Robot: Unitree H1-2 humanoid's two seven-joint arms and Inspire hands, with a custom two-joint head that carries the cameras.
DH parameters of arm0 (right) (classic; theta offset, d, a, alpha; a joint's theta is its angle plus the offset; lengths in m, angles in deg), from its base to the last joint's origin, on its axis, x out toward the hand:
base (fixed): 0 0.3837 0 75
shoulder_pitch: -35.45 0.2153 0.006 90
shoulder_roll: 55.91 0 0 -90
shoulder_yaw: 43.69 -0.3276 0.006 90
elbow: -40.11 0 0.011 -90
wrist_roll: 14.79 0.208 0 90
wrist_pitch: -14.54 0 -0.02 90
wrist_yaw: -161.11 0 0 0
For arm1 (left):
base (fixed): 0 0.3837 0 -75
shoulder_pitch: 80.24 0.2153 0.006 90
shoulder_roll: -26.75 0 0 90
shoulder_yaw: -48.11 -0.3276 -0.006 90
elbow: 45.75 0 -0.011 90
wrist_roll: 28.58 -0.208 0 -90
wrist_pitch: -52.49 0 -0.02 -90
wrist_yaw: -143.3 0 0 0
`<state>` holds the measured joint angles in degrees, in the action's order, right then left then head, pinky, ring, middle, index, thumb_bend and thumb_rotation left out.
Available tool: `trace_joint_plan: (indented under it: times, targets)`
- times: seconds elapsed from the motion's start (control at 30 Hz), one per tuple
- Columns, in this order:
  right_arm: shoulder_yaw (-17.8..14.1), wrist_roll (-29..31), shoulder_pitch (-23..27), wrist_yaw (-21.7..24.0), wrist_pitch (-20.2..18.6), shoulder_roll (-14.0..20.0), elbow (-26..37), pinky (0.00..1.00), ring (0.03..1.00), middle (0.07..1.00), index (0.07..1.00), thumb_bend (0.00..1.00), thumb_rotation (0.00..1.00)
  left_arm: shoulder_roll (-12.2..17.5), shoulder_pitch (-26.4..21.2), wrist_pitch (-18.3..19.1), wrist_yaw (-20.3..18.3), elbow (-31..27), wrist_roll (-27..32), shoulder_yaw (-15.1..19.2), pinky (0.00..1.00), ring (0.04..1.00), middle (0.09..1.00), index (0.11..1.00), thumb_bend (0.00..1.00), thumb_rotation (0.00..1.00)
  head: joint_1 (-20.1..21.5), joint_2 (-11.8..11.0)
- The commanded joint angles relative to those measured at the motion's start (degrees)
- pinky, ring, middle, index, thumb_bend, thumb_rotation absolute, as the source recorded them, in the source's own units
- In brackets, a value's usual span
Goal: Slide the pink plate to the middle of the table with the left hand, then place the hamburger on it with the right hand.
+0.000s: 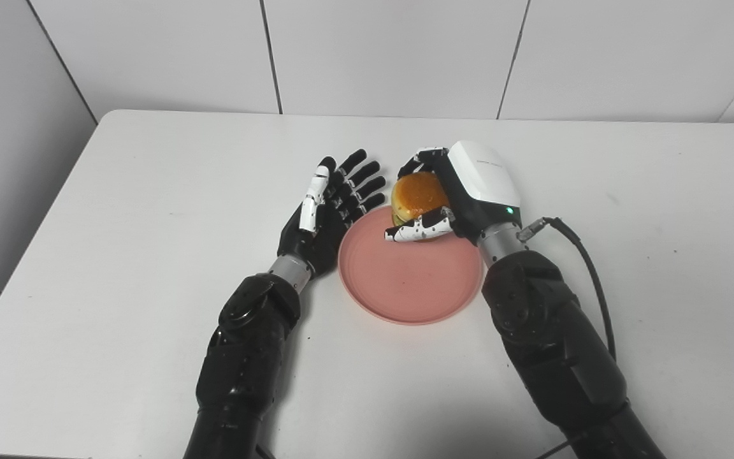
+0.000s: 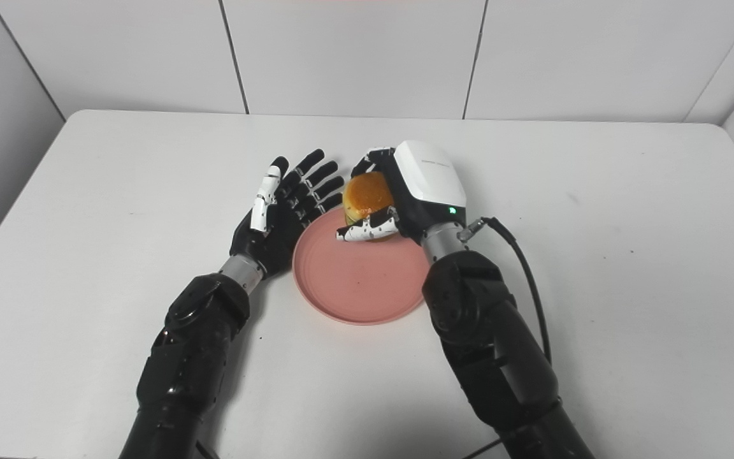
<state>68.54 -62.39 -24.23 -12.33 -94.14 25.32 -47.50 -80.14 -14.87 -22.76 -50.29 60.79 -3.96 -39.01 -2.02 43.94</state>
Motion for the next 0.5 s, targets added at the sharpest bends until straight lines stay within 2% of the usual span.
trace_joint_plan:
  times: [0.0, 0.07, 0.13, 0.17, 0.27, 0.33, 0.47]
  targets:
    - [0.13, 0.34, 1.49, -0.72, 2.52, -0.44, 1.09, 0.20, 0.299, 0.409, 0.525, 0.52, 0.00, -0.16, 3.40, 4.92, 2.06, 2.53, -2.02, -0.93, 0.89, 0.892, 0.905, 0.896, 0.39, 1.00, 0.07, 0.19]
    - [0.69, 0.05, 1.09, -0.53, 2.23, -0.51, 1.07, 0.20, 0.296, 0.459, 0.496, 0.53, 0.00, -0.13, 3.45, 5.01, 2.02, 2.37, -1.99, -0.98, 0.90, 0.896, 0.910, 0.902, 0.39, 1.00, 0.34, 0.39]
    - [1.17, 0.01, 0.67, -0.77, 2.39, -0.65, 0.82, 0.20, 0.294, 0.469, 0.489, 0.53, 0.00, -0.03, 3.51, 5.00, 1.88, 2.25, -1.89, -1.04, 0.90, 0.897, 0.912, 0.904, 0.39, 1.00, 0.68, 0.58]
    - [1.45, -0.05, 0.47, -0.87, 2.37, -0.77, 0.64, 0.20, 0.298, 0.431, 0.512, 0.52, 0.00, -0.03, 3.53, 5.06, 1.94, 2.21, -1.79, -1.00, 0.90, 0.898, 0.913, 0.906, 0.39, 1.00, 0.72, 0.61]
    - [2.15, -0.13, 0.07, -0.92, 2.26, -1.00, 0.20, 0.20, 0.299, 0.405, 0.525, 0.52, 0.00, -0.03, 3.58, 5.23, 2.06, 2.07, -1.61, -0.93, 0.89, 0.896, 0.909, 0.905, 0.39, 1.00, 1.00, 0.91]
    - [2.61, -0.11, -0.23, -0.91, 2.36, -1.06, -0.27, 0.17, 0.256, 0.458, 0.493, 0.53, 0.00, -0.02, 3.57, 5.35, 2.09, 2.01, -1.58, -0.93, 0.89, 0.896, 0.907, 0.902, 0.39, 1.00, 1.22, 1.03]
    - [3.18, -0.34, -0.68, -0.95, 2.29, -1.04, -0.65, 0.16, 0.247, 0.471, 0.485, 0.53, 0.00, 0.13, 3.58, 5.33, 1.89, 2.00, -1.46, -0.87, 0.89, 0.896, 0.905, 0.898, 0.40, 1.00, 1.90, 1.22]
